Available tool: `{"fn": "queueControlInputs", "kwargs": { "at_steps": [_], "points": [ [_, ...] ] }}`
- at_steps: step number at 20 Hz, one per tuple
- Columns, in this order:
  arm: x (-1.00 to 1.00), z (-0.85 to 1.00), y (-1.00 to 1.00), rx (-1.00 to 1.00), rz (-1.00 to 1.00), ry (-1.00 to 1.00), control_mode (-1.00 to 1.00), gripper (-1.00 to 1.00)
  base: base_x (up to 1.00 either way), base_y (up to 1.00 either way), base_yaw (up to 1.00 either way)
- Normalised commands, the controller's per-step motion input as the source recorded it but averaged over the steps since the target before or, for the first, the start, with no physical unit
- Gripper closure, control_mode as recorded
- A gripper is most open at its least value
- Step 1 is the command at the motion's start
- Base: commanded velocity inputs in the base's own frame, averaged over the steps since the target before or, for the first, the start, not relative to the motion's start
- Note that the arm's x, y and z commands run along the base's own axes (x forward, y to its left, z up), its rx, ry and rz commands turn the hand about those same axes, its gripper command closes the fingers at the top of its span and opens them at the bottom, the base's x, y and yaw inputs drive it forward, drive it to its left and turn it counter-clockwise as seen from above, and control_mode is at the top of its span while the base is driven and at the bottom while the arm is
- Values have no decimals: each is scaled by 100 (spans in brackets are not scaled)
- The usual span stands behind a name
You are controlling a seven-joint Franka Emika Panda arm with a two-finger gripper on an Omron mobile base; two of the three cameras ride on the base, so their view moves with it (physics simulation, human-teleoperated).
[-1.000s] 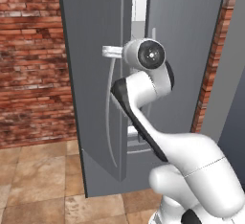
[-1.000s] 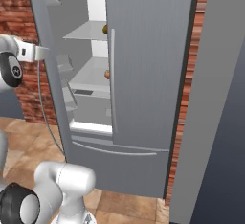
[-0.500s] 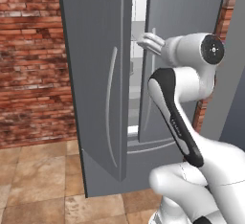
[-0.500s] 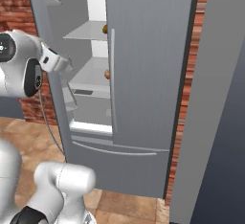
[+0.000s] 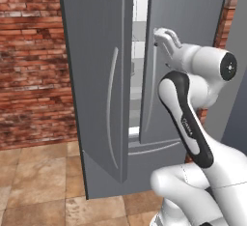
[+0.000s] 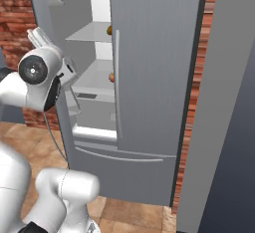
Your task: Retrieve the mango and peach from the fridge and place them into the bowl on the dining table.
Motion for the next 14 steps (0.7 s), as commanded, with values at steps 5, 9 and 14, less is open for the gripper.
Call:
{"fn": "queueControlInputs", "kwargs": {
  "at_steps": [5, 9, 14],
  "points": [
    [8, 4, -9, 52, 0, 3, -100, -100, 0, 0, 0],
    [4, 17, -11, 45, 0, 11, -100, -100, 0, 0, 0],
    [0, 45, -13, 30, 0, 8, -100, -100, 0, 0, 0]
  ]
}}
